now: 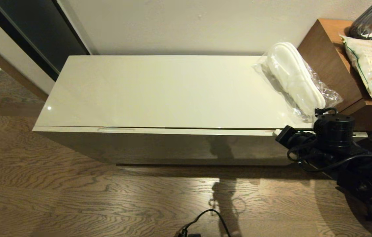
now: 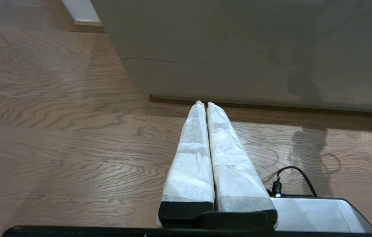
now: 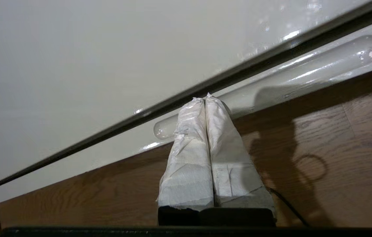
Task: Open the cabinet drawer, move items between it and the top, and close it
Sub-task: Open the drawer
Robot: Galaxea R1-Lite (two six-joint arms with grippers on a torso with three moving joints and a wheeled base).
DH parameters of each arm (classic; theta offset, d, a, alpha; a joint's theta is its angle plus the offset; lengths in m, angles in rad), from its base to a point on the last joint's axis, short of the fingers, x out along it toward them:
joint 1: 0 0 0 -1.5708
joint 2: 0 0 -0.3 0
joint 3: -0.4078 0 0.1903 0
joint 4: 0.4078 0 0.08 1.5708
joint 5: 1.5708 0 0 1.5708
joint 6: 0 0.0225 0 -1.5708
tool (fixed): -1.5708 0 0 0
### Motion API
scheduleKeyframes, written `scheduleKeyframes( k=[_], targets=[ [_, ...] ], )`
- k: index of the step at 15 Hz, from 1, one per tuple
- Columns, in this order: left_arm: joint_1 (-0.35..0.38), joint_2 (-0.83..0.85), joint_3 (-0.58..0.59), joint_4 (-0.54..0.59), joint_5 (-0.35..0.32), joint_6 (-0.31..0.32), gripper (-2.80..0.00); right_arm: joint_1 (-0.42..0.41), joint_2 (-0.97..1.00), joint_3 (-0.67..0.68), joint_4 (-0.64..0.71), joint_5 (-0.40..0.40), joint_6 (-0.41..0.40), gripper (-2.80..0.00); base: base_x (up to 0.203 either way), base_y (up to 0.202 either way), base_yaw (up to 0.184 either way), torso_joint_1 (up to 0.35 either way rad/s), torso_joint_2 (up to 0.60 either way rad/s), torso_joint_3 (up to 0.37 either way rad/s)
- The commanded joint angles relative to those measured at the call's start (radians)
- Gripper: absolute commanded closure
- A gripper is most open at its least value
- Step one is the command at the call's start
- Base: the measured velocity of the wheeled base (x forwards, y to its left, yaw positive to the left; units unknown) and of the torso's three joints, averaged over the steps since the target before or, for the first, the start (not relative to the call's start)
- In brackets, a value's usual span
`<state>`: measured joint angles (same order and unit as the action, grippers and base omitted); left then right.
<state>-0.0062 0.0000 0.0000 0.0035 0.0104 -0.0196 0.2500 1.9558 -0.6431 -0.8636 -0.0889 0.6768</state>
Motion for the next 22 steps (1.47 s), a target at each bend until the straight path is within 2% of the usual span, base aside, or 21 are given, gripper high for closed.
scheduleKeyframes(
  k=[1,5,10,12,16,17,18,19,20,21,22],
  targets=[
    [0.000,0.000,0.002,0.000,0.000,0.000,0.00,0.001,-0.068,0.018,0.268,0.003,0.004,0.00,0.000,0.000,0.000,0.000,0.00,0.000],
    [0.000,0.000,0.002,0.000,0.000,0.000,0.00,0.002,-0.287,0.020,0.456,0.010,0.004,0.00,0.000,0.000,0.000,0.000,0.00,0.000],
    [0.000,0.000,0.002,0.000,0.000,0.000,0.00,0.002,-0.620,-0.006,0.881,0.056,0.006,0.00,0.000,0.000,0.000,0.000,0.00,0.000],
    [0.000,0.000,0.000,0.000,0.000,0.000,0.00,0.001,-0.725,-0.015,1.005,0.058,0.007,0.00,0.000,0.000,0.000,0.000,0.00,0.000],
    [0.000,0.000,0.002,0.000,0.000,0.000,0.00,0.000,-0.727,-0.126,1.040,0.043,0.090,0.00,0.000,0.000,0.000,0.000,0.00,0.000],
    [0.000,0.000,0.001,0.000,0.000,0.000,0.00,0.001,-0.747,-0.140,1.038,0.039,0.070,0.00,0.000,0.000,0.000,0.000,0.00,0.000],
    [0.000,-0.001,0.002,0.000,0.000,0.000,0.00,0.001,-0.771,-0.153,1.039,0.034,0.012,0.00,0.000,0.000,0.000,0.000,0.00,0.000],
    [0.000,0.000,0.002,0.000,0.000,0.000,0.00,0.000,-0.788,-0.167,1.043,0.018,-0.096,0.00,0.000,0.000,0.000,0.000,0.00,0.000],
    [0.000,0.000,0.000,0.000,0.000,0.000,0.00,-0.002,-0.804,-0.191,1.049,-0.046,-0.281,0.00,0.000,0.000,0.000,0.000,0.00,0.000],
    [0.000,0.000,0.002,0.000,0.000,0.000,0.00,0.002,-0.814,-0.213,1.057,-0.167,-0.391,0.00,0.000,0.000,0.000,0.000,0.00,0.000],
    [0.000,0.000,0.002,0.000,0.000,0.000,0.00,0.032,-0.819,-0.233,1.064,-0.271,-0.440,0.00,0.000,0.000,0.000,0.000,0.00,0.000]
  ],
)
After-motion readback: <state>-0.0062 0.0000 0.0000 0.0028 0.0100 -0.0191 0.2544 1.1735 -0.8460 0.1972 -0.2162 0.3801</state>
